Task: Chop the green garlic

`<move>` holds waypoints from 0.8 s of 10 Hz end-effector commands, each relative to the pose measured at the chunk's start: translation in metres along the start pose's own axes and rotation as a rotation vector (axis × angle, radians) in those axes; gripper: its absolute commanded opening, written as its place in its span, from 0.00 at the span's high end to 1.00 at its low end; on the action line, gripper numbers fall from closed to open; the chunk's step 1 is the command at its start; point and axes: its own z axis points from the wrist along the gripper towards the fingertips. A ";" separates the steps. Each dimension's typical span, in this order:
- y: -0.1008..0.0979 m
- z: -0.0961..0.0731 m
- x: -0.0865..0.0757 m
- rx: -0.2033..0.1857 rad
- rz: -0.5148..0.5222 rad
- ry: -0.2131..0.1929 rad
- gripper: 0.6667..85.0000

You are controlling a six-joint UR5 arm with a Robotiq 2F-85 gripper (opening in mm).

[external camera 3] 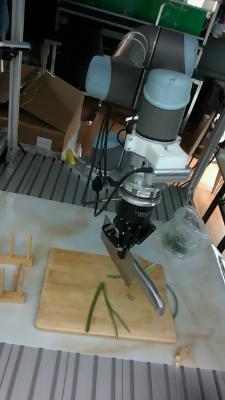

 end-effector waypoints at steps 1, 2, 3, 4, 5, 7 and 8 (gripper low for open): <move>0.006 -0.001 -0.006 -0.028 -0.017 -0.021 0.99; 0.006 -0.001 -0.004 -0.027 -0.020 -0.014 0.99; 0.015 -0.001 0.003 -0.060 0.027 0.013 0.99; 0.017 -0.001 0.005 -0.068 0.057 0.023 0.99; 0.015 0.001 0.000 -0.061 0.071 0.026 0.99; 0.013 0.013 -0.034 -0.049 0.110 0.018 0.99; 0.009 0.019 -0.054 -0.026 0.113 -0.001 0.99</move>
